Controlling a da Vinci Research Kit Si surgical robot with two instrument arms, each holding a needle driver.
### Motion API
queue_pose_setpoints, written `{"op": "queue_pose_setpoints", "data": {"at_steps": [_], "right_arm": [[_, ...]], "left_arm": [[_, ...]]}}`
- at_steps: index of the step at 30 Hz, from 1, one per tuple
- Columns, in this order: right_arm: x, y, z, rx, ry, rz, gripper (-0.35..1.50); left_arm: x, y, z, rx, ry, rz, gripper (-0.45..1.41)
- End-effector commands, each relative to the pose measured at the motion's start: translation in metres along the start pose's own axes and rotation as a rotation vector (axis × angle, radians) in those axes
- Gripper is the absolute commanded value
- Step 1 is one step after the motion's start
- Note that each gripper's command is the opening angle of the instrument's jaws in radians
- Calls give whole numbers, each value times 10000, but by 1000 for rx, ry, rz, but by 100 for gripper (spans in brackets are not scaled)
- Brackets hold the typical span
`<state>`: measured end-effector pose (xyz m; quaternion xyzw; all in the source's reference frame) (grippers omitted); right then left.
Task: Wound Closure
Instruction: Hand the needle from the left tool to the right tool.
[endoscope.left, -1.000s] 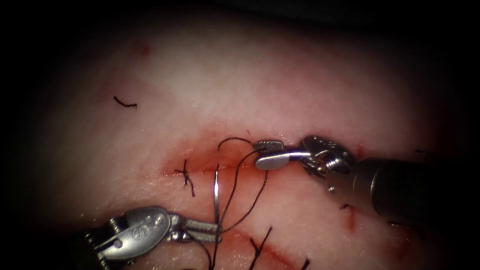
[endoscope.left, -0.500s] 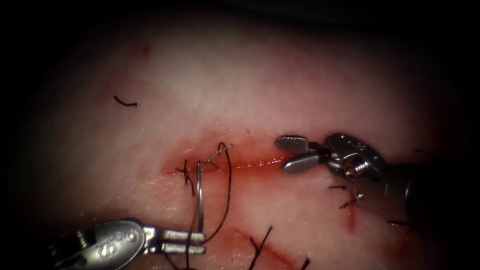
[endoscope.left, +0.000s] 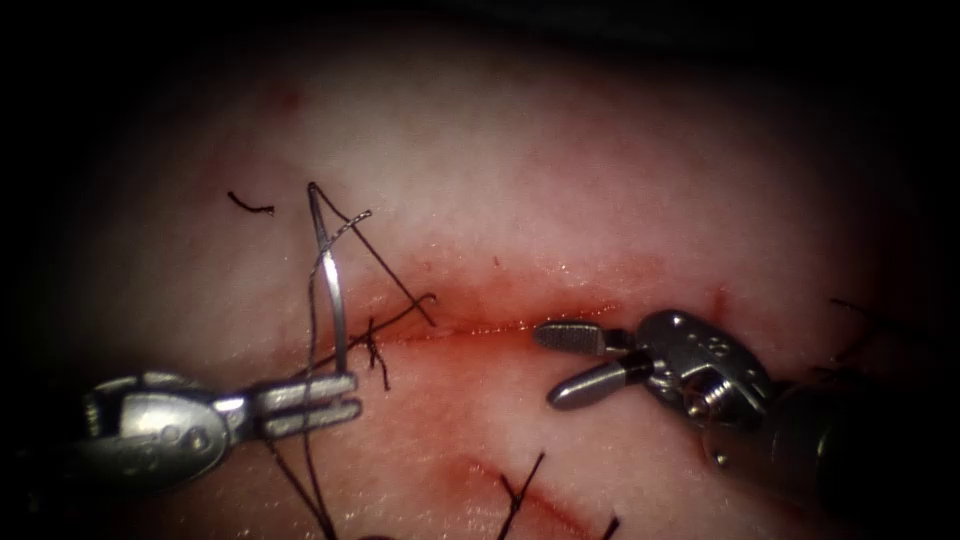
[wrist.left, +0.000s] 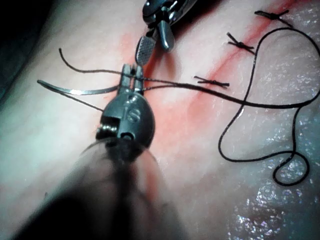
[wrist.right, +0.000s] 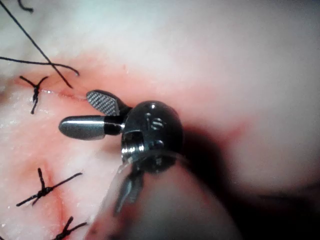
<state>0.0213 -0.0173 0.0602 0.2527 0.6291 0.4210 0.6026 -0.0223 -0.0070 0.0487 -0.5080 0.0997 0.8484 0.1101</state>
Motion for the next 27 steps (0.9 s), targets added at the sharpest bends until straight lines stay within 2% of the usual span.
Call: {"op": "queue_pose_setpoints", "data": {"at_steps": [1,3,10,15,20,27], "right_arm": [[-8,-5,22,-2,4,-24,106],[-8,-9,40,-15,-5,-66,100],[-7,-11,55,-36,-34,-130,101],[-11,-7,67,-71,-66,-143,93],[-26,4,85,-143,-89,-227,93],[-29,23,95,-221,-124,-284,95]], "left_arm": [[-5,-6,6,7,-5,0,-45],[-13,-5,8,18,-16,3,-45],[-22,-5,8,20,-18,7,-45],[-27,-9,6,20,-23,7,-45],[-36,-11,9,35,-4,5,-45],[-43,-5,12,38,7,12,-45]]}}
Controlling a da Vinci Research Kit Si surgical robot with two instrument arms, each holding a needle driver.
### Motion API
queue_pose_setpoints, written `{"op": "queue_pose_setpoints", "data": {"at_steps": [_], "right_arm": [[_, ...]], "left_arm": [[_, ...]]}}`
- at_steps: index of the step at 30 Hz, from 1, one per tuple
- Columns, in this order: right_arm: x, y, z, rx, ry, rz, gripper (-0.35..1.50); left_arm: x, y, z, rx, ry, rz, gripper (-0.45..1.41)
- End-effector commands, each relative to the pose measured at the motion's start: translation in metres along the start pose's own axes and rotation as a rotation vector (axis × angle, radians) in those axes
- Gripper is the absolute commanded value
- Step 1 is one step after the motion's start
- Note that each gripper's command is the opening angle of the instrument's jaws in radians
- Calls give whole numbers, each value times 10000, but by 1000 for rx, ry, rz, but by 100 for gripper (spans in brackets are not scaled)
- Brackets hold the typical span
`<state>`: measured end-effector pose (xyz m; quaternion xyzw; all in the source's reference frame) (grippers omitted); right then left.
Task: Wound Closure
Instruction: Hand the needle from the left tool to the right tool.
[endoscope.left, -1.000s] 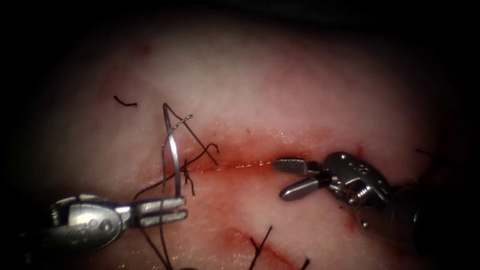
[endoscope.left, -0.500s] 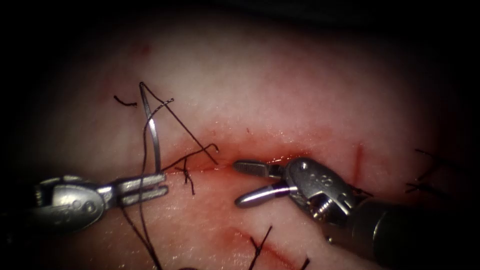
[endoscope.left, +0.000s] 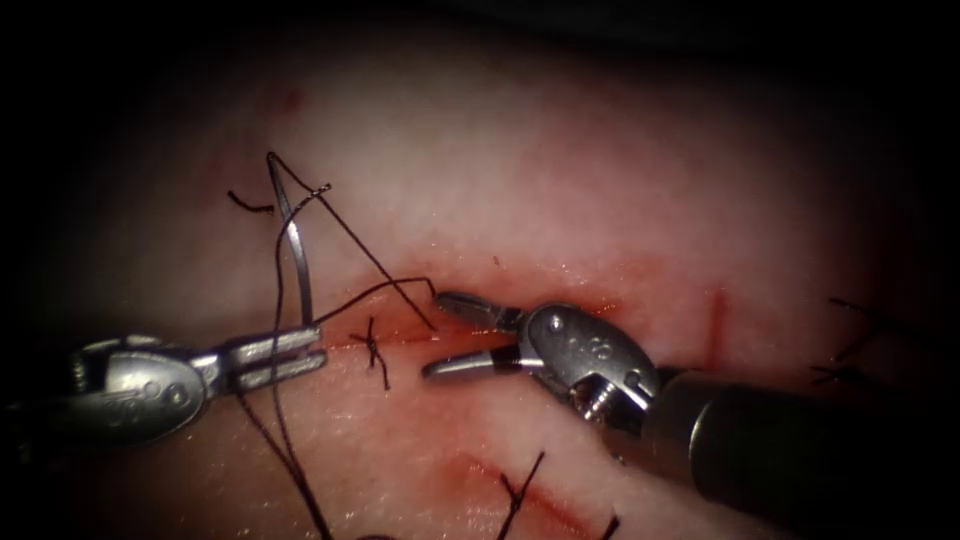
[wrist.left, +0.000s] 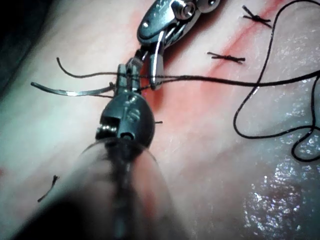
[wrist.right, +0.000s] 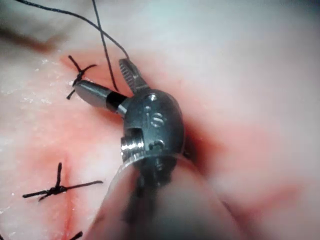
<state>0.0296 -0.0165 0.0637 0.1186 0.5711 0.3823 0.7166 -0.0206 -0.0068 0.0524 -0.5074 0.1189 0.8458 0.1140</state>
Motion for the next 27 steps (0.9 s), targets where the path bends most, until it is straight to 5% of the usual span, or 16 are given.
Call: {"op": "queue_pose_setpoints", "data": {"at_steps": [1,10,11,17,27], "right_arm": [[-7,3,13,-5,-9,-3,95],[-34,0,38,-29,-75,-39,96],[-36,-1,38,-19,-75,-48,85],[-32,2,27,-9,-77,-42,73],[-15,3,7,6,-81,-25,88]], "left_arm": [[-2,1,8,1,4,1,-45],[-2,9,7,0,15,-4,-45],[-2,9,7,1,15,-9,-45],[-5,9,8,2,14,-8,-45],[-15,14,14,6,25,-12,-45]]}}
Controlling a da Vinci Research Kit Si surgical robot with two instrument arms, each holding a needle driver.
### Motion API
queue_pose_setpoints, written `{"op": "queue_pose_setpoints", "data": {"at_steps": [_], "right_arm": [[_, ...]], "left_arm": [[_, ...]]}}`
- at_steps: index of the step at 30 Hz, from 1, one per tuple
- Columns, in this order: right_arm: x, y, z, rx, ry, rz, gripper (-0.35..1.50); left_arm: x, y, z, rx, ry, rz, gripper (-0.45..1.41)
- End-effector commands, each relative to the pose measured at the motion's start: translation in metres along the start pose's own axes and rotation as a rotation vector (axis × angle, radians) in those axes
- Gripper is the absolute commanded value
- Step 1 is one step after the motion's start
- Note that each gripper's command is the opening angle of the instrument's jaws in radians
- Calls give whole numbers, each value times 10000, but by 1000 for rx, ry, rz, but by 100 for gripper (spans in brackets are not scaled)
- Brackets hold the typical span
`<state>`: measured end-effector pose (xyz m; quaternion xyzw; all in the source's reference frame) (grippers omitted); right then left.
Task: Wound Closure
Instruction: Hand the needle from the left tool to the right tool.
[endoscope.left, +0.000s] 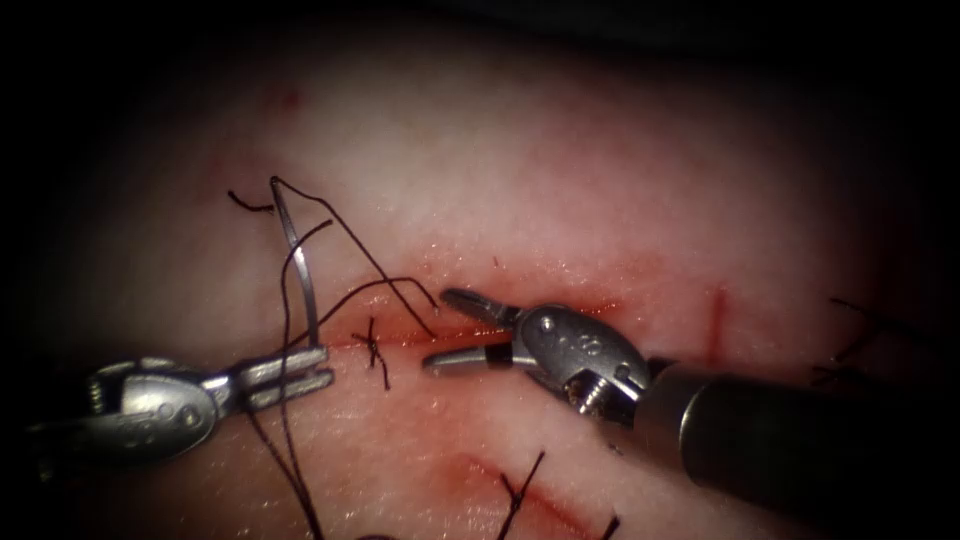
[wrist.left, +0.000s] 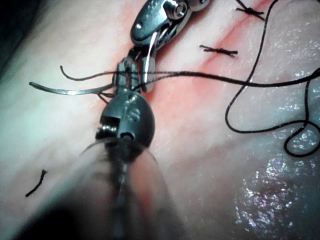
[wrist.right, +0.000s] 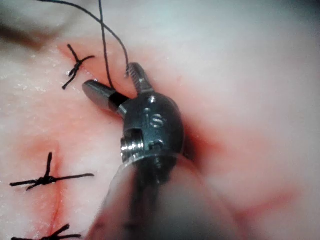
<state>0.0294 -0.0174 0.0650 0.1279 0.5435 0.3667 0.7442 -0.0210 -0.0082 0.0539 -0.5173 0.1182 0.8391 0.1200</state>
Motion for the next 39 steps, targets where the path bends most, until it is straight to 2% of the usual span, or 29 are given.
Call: {"op": "queue_pose_setpoints", "data": {"at_steps": [1,2,3,4,5,7,8,10,13,15,17,23,30,33,34,38,39], "right_arm": [[7,1,2,5,3,9,90],[12,3,-2,6,5,22,90],[28,7,-10,7,9,77,101],[28,7,-10,7,9,77,101],[35,9,-12,7,11,109,110],[55,11,-16,38,19,234,118],[55,11,-16,38,19,234,118],[64,9,-14,82,17,342,120],[73,7,-5,191,3,480,105],[75,6,3,227,-7,557,111],[74,8,15,260,-15,605,110],[67,12,28,298,-28,636,101],[63,8,19,309,-30,630,95],[63,5,5,313,-35,629,96],[61,4,-12,320,-41,628,98],[57,5,-33,317,-47,632,96],[54,6,-46,320,-49,630,96]], "left_arm": [[-4,0,11,-3,8,4,-45],[-5,0,12,-10,10,6,-45],[-7,1,18,-21,16,9,-45],[-7,1,18,-21,16,9,-45],[-8,2,20,-26,21,10,-45],[-11,6,29,-46,34,15,-45],[-11,6,29,-46,34,15,-45],[-13,10,37,-68,41,21,-45],[-15,17,46,-95,46,46,-45],[-16,21,51,-113,58,62,-45],[-15,25,56,-129,70,83,-45],[-14,28,59,-149,83,114,-45],[-16,27,59,-152,88,120,-45],[-18,26,57,-154,90,121,-45],[-19,25,54,-158,92,122,-45],[-22,22,49,-158,88,123,-45],[-23,22,48,-159,89,123,-45]]}}
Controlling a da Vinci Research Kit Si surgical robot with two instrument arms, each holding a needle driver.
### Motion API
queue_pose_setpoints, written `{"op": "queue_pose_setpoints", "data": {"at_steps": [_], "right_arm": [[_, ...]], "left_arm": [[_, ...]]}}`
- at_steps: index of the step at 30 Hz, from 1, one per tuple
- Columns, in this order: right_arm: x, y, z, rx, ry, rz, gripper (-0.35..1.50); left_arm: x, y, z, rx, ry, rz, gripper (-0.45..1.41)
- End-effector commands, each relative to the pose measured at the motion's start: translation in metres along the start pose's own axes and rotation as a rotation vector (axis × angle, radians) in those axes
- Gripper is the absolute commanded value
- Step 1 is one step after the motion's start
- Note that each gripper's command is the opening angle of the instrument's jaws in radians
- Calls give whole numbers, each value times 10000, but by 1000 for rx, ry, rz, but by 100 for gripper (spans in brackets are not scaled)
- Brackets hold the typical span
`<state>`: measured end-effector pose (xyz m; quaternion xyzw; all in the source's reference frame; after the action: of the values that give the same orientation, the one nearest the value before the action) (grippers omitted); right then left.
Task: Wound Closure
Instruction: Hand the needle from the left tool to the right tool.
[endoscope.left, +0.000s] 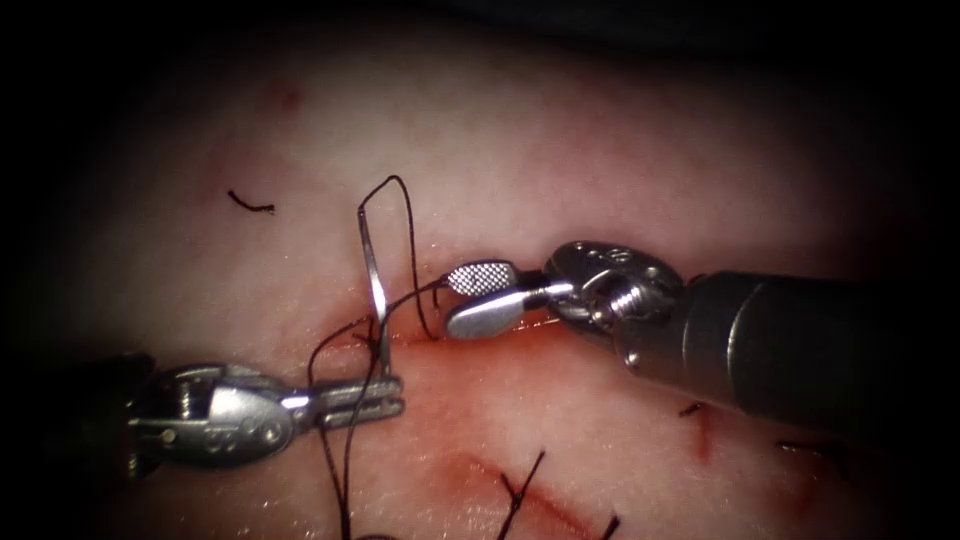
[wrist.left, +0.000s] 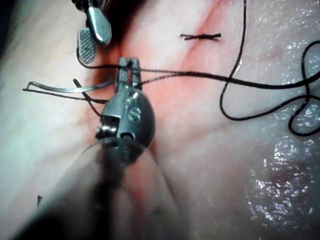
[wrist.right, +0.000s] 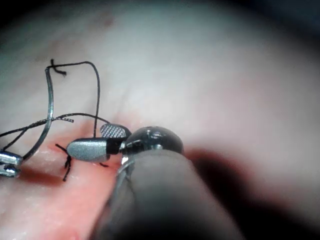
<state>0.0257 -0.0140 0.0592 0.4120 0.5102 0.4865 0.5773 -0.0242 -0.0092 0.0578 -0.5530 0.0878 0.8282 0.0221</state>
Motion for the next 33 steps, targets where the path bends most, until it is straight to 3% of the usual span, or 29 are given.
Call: {"op": "queue_pose_setpoints", "data": {"at_steps": [1,11,14,16,19,21,22,33], "right_arm": [[-4,4,-3,0,-3,-1,96],[17,-4,-28,6,-5,-57,103],[33,-9,-33,6,32,-54,95],[42,-10,-31,-10,53,-68,73],[50,-7,-18,-31,70,-72,58],[53,-6,-6,-40,79,-71,66],[55,-4,10,-48,90,-55,84],[54,5,68,-54,117,12,83]], "left_arm": [[-3,-2,8,0,2,1,-45],[-3,-1,10,2,0,2,-45],[-3,-1,10,1,1,2,-45],[-3,-1,10,2,1,2,-45],[-2,1,13,4,-1,3,-45],[-2,2,15,6,-3,9,-45],[-2,2,16,7,-4,9,-45],[-3,5,16,5,-6,18,-45]]}}
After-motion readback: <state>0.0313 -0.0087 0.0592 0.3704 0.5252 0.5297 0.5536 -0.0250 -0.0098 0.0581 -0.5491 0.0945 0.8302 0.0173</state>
